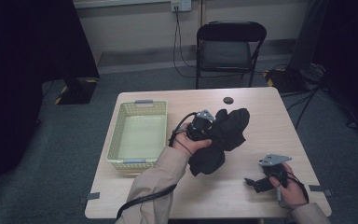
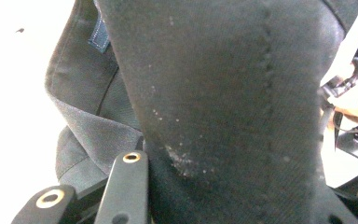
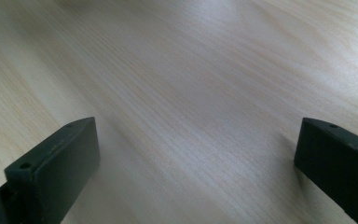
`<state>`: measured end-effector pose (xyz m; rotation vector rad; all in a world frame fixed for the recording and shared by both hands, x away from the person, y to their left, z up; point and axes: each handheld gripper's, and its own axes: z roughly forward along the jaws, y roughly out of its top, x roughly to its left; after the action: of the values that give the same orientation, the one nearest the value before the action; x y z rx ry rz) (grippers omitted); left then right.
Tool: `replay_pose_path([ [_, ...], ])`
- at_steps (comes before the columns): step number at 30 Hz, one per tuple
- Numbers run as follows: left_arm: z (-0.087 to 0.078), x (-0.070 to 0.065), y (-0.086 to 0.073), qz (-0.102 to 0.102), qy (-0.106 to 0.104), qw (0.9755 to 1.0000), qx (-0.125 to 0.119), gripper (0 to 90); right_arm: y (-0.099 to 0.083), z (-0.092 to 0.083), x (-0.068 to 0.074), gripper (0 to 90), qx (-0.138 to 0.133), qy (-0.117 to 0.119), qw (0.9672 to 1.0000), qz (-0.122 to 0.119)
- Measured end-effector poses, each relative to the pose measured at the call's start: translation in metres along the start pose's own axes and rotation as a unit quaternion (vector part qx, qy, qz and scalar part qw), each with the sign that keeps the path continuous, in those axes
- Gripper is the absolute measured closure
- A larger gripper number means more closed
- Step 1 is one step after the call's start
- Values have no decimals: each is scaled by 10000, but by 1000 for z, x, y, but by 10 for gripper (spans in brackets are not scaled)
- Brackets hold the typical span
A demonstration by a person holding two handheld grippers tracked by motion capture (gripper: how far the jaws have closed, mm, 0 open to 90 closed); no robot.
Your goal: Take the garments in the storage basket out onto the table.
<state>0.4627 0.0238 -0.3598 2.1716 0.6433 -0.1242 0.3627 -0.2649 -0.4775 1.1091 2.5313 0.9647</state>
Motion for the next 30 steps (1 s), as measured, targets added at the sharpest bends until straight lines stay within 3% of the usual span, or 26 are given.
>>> replay_pose_path([
  [14,19,-2,-7,60,-130,9998,98,637,0,0,0,0,-1,-2,10000,-1],
  [30,34,2,-19,8,-106,9998,161,634,0,0,0,0,0,-5,10000,0],
])
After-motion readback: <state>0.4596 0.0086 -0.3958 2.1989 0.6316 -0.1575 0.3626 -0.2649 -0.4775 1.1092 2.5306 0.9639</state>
